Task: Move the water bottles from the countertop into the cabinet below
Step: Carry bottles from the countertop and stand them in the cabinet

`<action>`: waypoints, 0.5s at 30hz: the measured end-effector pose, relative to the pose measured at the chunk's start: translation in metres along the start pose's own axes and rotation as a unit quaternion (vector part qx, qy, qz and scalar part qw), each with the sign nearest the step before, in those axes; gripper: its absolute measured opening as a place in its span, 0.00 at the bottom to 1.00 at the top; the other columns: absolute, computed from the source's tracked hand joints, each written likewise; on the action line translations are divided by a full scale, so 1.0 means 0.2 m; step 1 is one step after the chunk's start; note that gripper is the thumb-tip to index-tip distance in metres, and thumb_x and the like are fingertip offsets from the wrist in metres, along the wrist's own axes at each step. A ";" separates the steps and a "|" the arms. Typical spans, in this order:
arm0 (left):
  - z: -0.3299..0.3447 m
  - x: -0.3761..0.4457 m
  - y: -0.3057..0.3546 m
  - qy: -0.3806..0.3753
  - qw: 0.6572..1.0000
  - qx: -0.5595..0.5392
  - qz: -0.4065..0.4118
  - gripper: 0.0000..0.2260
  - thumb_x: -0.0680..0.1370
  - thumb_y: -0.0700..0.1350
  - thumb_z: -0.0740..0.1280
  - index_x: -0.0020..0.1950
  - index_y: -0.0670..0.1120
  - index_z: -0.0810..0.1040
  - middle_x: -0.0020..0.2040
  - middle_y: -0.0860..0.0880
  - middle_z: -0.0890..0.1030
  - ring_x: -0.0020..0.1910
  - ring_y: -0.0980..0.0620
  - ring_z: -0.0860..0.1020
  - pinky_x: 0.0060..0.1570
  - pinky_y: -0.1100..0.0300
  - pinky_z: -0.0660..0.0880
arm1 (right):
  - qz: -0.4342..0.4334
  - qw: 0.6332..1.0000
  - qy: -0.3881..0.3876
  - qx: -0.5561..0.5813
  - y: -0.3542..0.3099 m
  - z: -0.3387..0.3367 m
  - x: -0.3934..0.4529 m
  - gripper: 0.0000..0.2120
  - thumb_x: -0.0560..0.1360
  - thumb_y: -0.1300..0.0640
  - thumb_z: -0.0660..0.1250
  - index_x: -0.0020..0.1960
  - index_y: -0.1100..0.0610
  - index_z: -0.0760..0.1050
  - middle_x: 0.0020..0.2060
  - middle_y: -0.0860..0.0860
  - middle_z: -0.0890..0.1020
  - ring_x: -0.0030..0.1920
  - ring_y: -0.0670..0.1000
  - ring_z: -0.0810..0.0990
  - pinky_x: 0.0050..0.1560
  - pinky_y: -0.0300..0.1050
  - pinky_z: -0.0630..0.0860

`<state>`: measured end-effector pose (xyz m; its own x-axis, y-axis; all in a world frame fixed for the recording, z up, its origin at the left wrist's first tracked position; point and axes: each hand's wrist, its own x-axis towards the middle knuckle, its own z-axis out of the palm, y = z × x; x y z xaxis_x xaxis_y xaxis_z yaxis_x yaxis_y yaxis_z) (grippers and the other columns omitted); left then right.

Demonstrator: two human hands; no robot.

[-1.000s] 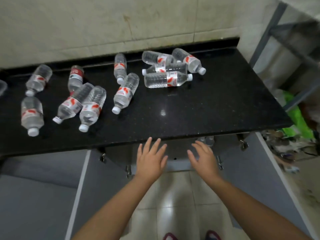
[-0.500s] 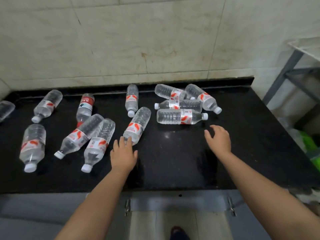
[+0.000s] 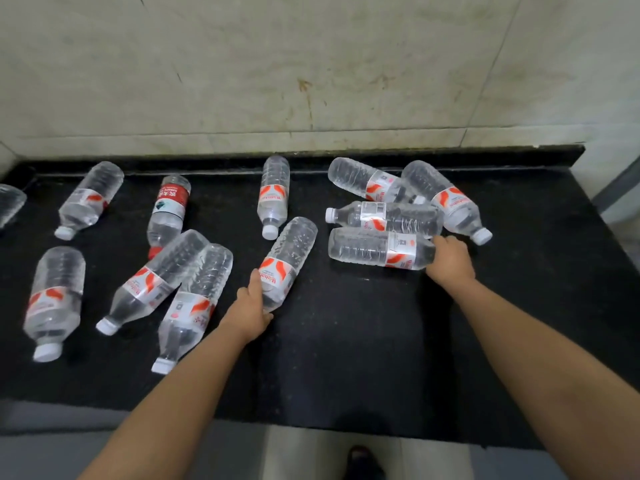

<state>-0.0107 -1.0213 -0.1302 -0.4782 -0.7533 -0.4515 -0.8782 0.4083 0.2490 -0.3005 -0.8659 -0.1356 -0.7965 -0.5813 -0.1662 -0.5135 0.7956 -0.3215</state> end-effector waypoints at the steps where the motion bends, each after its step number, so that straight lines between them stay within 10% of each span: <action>1: 0.00 -0.01 0.00 -0.006 1.000 -0.013 -0.003 0.40 0.77 0.42 0.63 0.74 0.47 0.35 0.67 0.36 0.65 0.61 0.39 0.73 0.61 0.51 0.69 | -0.007 1.000 -0.003 -0.008 0.01 0.00 -0.02 0.17 0.71 0.66 0.64 0.60 0.63 0.71 0.59 0.62 0.73 0.61 0.62 0.70 0.59 0.53 0.72; 8: 0.07 -0.26 0.03 0.182 0.971 -0.154 -0.030 0.17 0.72 0.35 0.62 0.60 0.37 0.66 0.57 0.35 0.72 0.52 0.36 0.74 0.51 0.49 0.72 | -0.087 0.991 0.012 0.102 0.05 0.00 -0.37 0.10 0.70 0.62 0.68 0.49 0.63 0.72 0.47 0.61 0.78 0.47 0.61 0.78 0.43 0.48 0.70; 15: 0.01 -0.78 0.00 0.293 0.940 -0.111 0.134 0.11 0.71 0.37 0.67 0.52 0.37 0.77 0.51 0.37 0.75 0.48 0.38 0.76 0.44 0.53 0.71 | -0.160 0.968 0.133 0.141 -0.12 -0.12 -1.06 0.13 0.69 0.64 0.70 0.53 0.65 0.77 0.51 0.62 0.76 0.51 0.62 0.77 0.51 0.50 0.74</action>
<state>0.0643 -0.9036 -0.0614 -0.5411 -0.8199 0.1869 -0.6731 0.5555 0.4883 -0.1277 -0.7577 -0.0694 -0.6841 -0.6963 0.2172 -0.6702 0.4823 -0.5641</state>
